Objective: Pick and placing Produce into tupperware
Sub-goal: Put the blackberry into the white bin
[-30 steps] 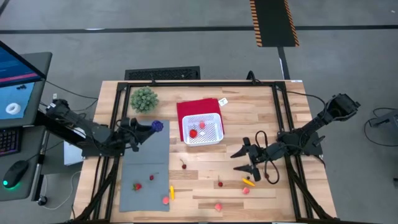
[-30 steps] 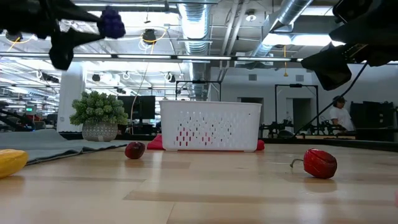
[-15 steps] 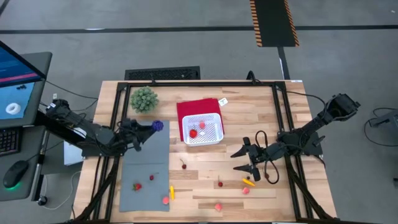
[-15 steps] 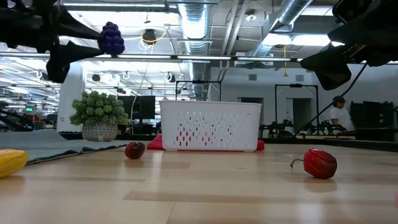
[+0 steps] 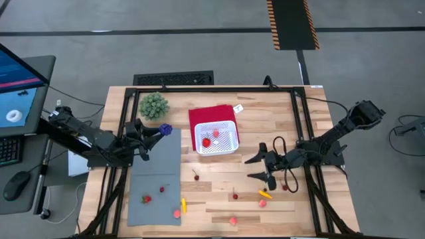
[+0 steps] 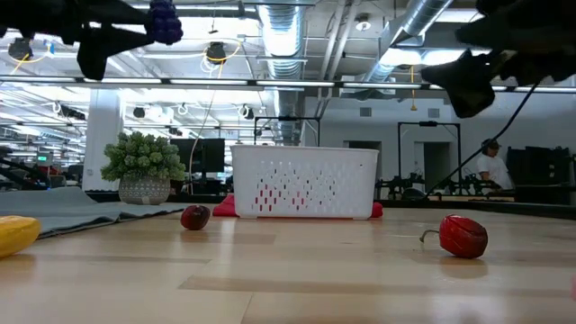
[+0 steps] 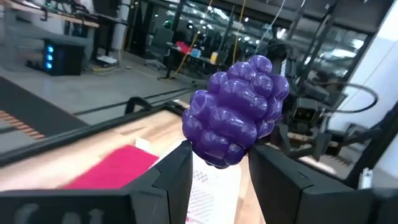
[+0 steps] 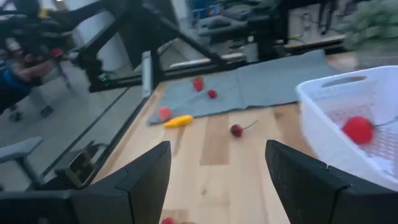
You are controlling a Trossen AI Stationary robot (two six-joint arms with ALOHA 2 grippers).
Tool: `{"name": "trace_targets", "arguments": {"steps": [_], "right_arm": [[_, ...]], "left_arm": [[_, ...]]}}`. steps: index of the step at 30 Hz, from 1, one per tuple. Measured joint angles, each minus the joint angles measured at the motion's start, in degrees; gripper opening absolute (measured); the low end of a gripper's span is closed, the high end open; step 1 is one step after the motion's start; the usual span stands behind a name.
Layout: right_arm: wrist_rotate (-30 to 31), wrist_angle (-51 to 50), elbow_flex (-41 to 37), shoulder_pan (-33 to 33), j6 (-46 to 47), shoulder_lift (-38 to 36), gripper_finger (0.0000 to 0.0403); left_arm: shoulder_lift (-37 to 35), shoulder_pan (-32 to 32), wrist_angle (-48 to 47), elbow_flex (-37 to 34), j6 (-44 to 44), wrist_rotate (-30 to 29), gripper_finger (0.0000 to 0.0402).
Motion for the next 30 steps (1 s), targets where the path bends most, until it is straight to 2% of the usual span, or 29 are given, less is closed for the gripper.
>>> {"name": "trace_targets", "arguments": {"steps": [5,10,15,19,25,30], "right_arm": [[4.73,3.48,0.0,-1.45,-4.21,0.0,0.0286],[4.8,5.77,0.0,-3.37,-8.68,-0.68,0.0286],[4.69,1.53,0.0,-5.93,-12.33,-5.26,0.0286],[4.77,-5.63,0.0,-8.18,-14.9,-13.26,0.0286],[6.5,-22.02,0.0,-9.75,-15.98,-28.57,0.0286],[6.57,-30.5,0.0,-9.72,-16.76,-39.53,0.0286]], "left_arm": [[3.05,3.08,-4.44,3.44,0.53,1.25,0.0139],[9.21,7.96,-3.89,4.71,0.33,7.71,0.0139],[14.69,13.28,-1.91,5.05,0.95,15.44,0.0139],[17.59,16.46,1.8,5.05,1.17,18.17,0.0139],[21.14,19.76,5.91,5.07,3.35,24.99,0.0139],[24.7,21.55,6.83,5.09,2.81,27.1,0.0139]]}}
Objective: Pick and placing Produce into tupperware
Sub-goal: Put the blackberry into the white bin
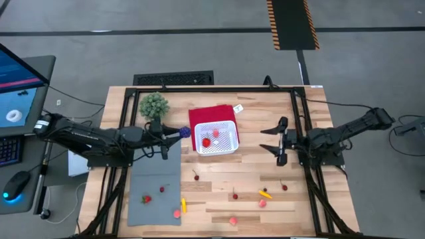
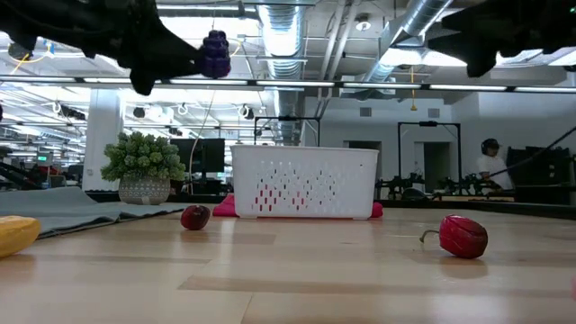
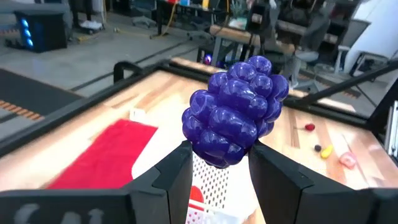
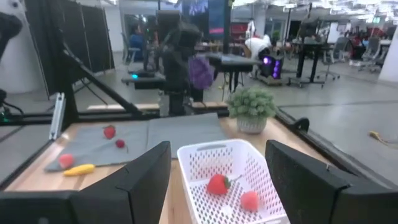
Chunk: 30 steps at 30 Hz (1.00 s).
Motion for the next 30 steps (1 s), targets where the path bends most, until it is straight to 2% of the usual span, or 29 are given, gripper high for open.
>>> {"name": "trace_targets", "arguments": {"steps": [7,10,17,24,30], "right_arm": [[-0.3,-11.11,-0.15,0.07,0.12,-10.53,0.0286],[-0.4,-11.28,-2.59,0.46,0.61,-14.31,0.0286],[-0.74,-8.9,-10.28,0.94,2.38,-22.61,0.0286],[-0.45,-10.52,-13.03,1.38,3.35,-26.4,0.0286],[-0.48,-10.63,-13.03,1.47,3.81,-26.57,0.0286]], "left_arm": [[5.94,2.55,6.52,0.0,-0.92,5.88,0.0139],[8.47,4.0,10.06,0.0,-1.08,9.05,0.0139],[13.77,7.44,14.6,0.02,-3.04,12.27,0.0139],[20.06,10.8,17.12,1.65,-3.49,17.11,0.0139],[28.1,11.05,16.38,8.87,-2.56,19.32,0.0139]]}}
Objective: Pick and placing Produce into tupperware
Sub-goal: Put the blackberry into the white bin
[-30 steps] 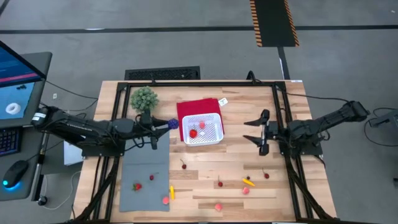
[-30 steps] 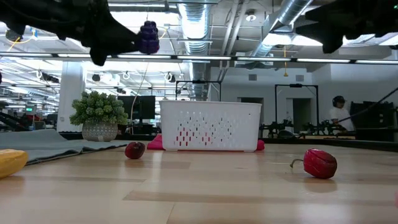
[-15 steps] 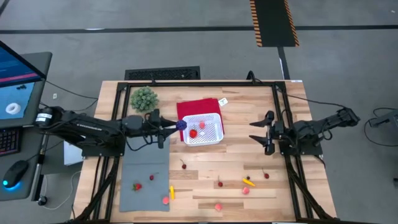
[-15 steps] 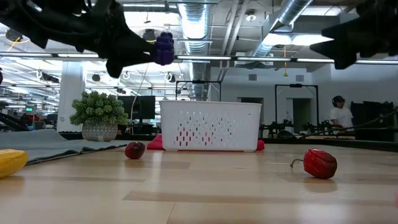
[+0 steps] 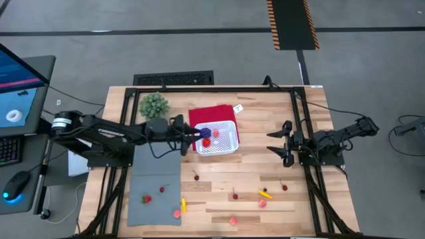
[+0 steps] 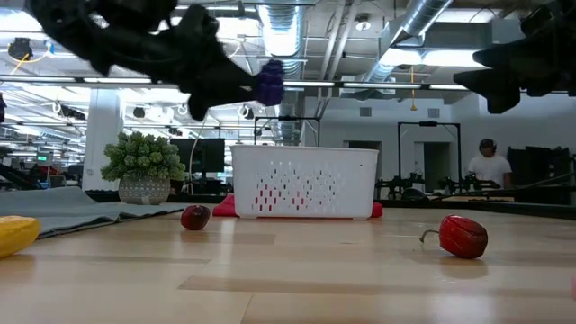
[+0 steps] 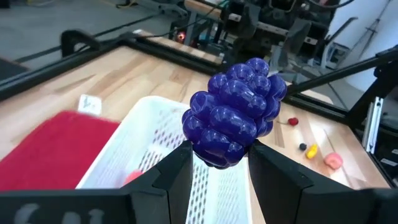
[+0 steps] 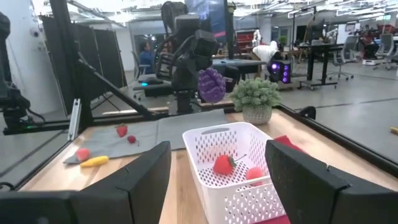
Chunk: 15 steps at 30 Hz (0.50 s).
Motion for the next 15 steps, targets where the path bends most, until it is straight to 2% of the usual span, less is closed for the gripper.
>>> {"name": "trace_targets", "arguments": {"steps": [3,10,15], "right_arm": [[0.0,-0.23,0.0,0.0,0.64,0.0,0.0286],[0.0,-0.34,-0.02,0.0,1.38,0.07,0.0286],[-0.04,-0.34,-0.02,0.0,2.19,0.07,0.0286]], "left_arm": [[3.12,0.25,-3.34,4.22,0.87,0.25,0.0139],[9.68,1.75,-18.39,12.35,0.33,-0.72,0.0139],[12.23,2.89,-23.22,15.96,-0.65,-0.81,0.0139]]}}
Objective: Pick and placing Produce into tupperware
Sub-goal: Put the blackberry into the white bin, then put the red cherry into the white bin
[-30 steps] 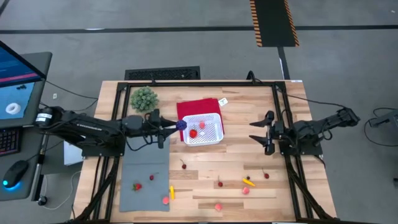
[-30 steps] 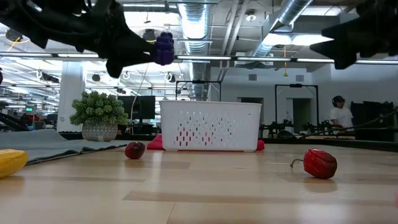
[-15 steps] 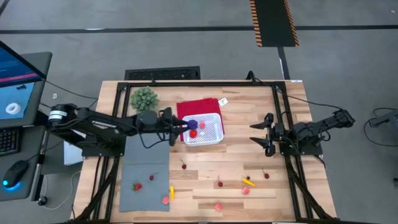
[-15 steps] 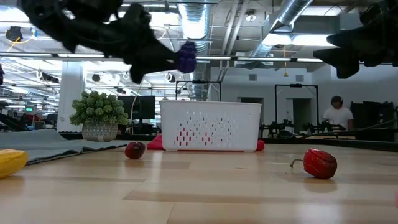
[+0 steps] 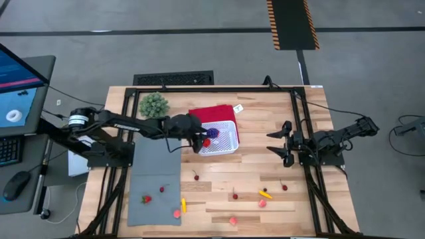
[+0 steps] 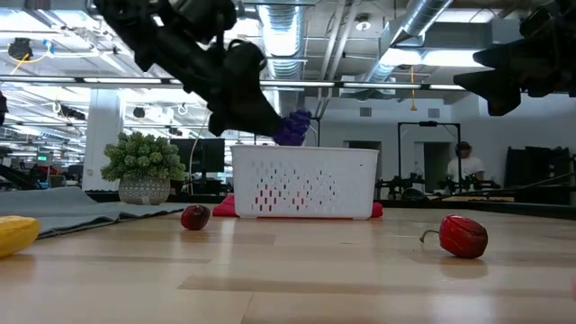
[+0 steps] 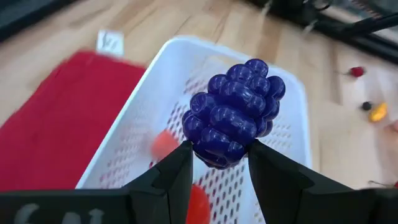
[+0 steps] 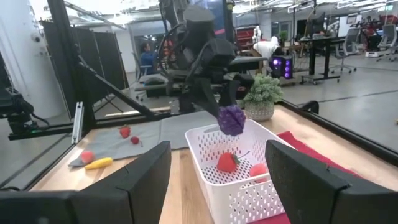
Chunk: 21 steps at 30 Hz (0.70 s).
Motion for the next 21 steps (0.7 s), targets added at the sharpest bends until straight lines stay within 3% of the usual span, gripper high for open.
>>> {"name": "trace_targets", "arguments": {"steps": [6,11,21], "right_arm": [[-0.04,-0.02,0.0,0.0,0.0,0.0,0.0286],[-0.12,-0.01,-0.02,0.0,0.37,0.0,0.0286],[-0.13,-0.02,-0.02,0.0,0.37,0.0,0.0286]], "left_arm": [[-0.1,1.72,-11.16,3.87,-3.39,4.12,0.0139],[-0.1,1.71,-13.32,4.5,-6.31,2.2,0.0147],[-0.17,1.51,-12.68,4.5,-6.24,-1.17,0.0252]]}}
